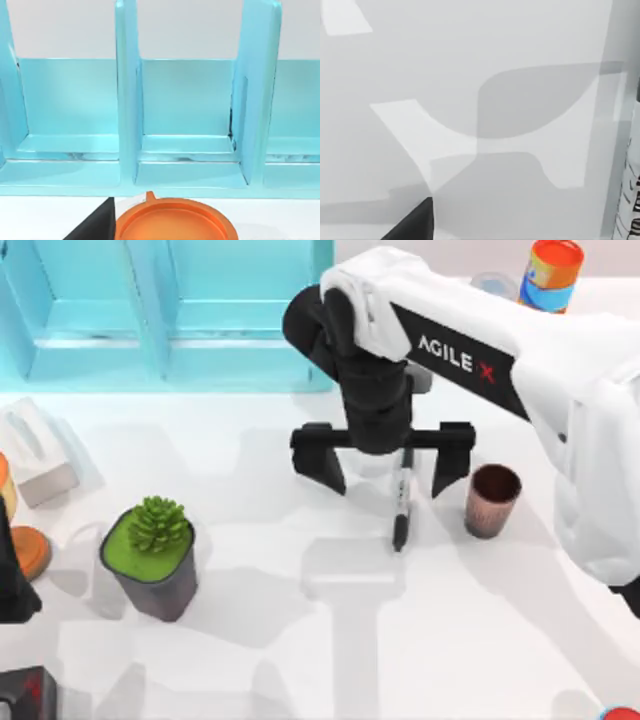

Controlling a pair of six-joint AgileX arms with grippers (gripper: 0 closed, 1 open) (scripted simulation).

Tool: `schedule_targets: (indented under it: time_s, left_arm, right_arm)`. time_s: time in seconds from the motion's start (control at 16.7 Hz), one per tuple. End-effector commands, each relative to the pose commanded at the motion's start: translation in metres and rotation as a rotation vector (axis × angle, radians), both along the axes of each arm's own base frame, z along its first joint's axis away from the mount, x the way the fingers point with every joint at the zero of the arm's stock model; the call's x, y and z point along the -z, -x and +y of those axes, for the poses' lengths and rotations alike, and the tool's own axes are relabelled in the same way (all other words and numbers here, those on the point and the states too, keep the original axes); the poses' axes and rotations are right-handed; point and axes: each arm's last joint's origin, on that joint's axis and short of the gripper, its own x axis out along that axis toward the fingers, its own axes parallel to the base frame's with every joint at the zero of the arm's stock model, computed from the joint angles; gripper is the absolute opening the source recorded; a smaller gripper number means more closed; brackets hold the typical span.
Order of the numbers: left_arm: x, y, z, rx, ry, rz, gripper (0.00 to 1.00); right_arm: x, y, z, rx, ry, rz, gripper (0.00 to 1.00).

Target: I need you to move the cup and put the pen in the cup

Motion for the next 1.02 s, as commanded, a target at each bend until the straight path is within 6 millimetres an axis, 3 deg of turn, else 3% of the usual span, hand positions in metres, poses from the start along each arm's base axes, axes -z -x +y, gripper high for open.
schedule_targets:
  time_s: [0.42,0.84,1.02]
  left_arm:
    - [0.000,0.000,0.000,0.000,0.000,0.000,1.00]
    - [0.000,0.000,0.000,0.000,0.000,0.000,1.00]
    - [0.000,0.000,0.000,0.000,0.000,0.000,1.00]
  right_arm:
    - [0.017,0.005,-0.012,0.000,0.000,0.000,1.00]
    - [0.020,0.005,-0.014,0.000,0.000,0.000,1.00]
    - [0.020,0.005,-0.014,0.000,0.000,0.000,0.77]
